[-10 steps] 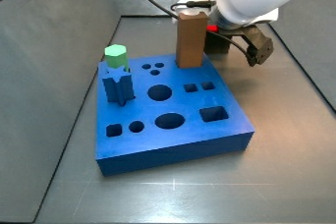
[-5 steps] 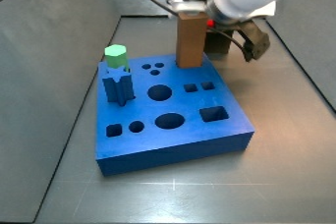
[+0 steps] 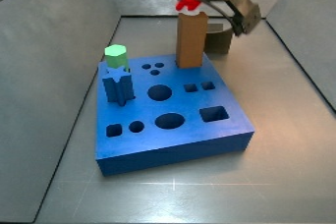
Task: Pick up the square-circle object. Move up. Place the square-circle object on the fixture. Regrasp the square-circle object. Rotate the square-circle object. Move to above the board. Insert the square-circle object.
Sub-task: Rotate the square-circle object.
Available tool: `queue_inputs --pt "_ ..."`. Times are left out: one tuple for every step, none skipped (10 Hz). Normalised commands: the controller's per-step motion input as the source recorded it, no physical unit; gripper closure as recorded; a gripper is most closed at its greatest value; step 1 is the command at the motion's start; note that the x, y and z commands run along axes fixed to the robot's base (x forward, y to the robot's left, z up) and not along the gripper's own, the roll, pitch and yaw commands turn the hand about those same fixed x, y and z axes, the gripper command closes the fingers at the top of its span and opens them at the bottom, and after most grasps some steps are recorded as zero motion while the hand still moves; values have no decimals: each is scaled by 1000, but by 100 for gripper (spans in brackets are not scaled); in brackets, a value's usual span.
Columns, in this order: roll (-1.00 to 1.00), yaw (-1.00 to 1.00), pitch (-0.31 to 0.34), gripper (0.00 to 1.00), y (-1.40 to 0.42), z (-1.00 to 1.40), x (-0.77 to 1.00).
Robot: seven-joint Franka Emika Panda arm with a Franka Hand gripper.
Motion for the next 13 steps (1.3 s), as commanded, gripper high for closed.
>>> queue_inputs --pt "-142 -56 -126 100 86 1000 -952" --pt "-140 -79 -120 100 82 1000 -993" --pt "-149 -96 -112 100 75 970 -1000" --pt "-152 -108 -94 100 69 918 -1000" --pt "-154 -112 -84 100 64 887 -1000" --pt "-155 -113 -66 100 56 818 -1000" --pt "-157 -112 -59 100 54 772 -1000" --pt "-156 -100 -46 100 48 647 -976" --pt "-155 -95 -40 100 39 482 -878" --pt "-154 -84 -34 100 29 260 -746" --pt "-156 -80 -36 100 28 145 -678" --pt "-134 -66 -35 100 34 22 -473" --pt "-137 -62 -32 100 26 25 -387"
